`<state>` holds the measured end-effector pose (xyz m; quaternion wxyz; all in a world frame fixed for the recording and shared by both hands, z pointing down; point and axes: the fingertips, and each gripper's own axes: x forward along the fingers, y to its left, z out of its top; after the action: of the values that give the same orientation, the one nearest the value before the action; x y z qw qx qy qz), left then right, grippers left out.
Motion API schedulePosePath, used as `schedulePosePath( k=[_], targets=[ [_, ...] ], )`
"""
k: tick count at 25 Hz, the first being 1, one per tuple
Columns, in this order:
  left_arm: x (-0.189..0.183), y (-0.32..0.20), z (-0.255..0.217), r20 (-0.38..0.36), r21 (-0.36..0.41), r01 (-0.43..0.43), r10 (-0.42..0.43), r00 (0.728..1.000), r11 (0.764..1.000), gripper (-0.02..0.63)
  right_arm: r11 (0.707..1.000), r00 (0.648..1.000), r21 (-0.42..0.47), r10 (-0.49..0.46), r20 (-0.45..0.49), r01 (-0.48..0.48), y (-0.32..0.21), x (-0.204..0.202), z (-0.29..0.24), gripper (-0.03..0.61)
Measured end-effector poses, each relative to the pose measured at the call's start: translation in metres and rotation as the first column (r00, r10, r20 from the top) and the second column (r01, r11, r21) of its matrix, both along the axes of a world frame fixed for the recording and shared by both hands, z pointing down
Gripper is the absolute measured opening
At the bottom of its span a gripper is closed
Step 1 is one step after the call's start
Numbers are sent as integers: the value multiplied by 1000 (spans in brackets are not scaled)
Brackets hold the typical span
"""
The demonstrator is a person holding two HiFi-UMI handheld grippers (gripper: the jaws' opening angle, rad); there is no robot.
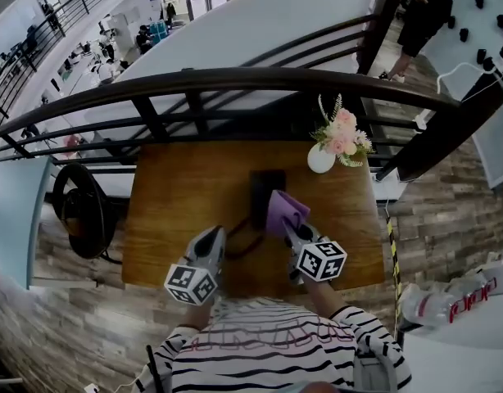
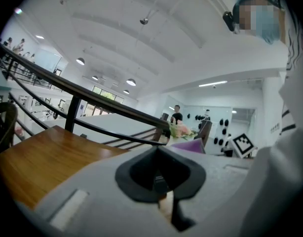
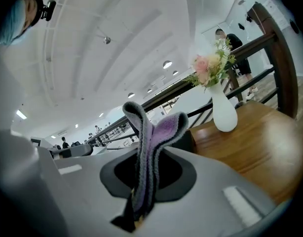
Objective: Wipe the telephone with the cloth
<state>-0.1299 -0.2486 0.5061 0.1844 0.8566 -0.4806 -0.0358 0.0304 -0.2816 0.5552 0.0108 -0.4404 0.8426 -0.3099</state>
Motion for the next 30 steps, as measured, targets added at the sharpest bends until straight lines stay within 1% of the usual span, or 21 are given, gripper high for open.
schedulePosePath(
  k=[5,11,17,19,22,25,30],
  targets=[
    [-21,-12,7,-2,-22,24,-24,1000,999,2,998,998,-17,-55,-13,55,-44,-34,15,35],
    [-39,-19,13,-6,-41,63,-63,998,997,2,989,991,-74,-131,-14,129,-86,-74,39,35],
    [-58,-16,18,-1,-56,101,-101,995,993,2,980,986,-131,-158,-55,149,-113,-96,63,35],
    [-63,-16,19,-1,-60,108,-108,994,992,2,979,986,-152,-149,-80,136,-117,-94,72,35],
    [-64,-18,20,-3,-59,105,-105,994,993,2,980,987,-174,-119,-107,99,-122,-81,82,35],
    [-56,-21,19,-8,-58,87,-88,996,995,2,980,988,-191,-85,-132,59,-126,-59,89,35],
    [-40,-22,21,-10,-63,49,-50,999,997,2,979,986,-199,-2,-167,-31,-131,-12,96,35]
  ],
)
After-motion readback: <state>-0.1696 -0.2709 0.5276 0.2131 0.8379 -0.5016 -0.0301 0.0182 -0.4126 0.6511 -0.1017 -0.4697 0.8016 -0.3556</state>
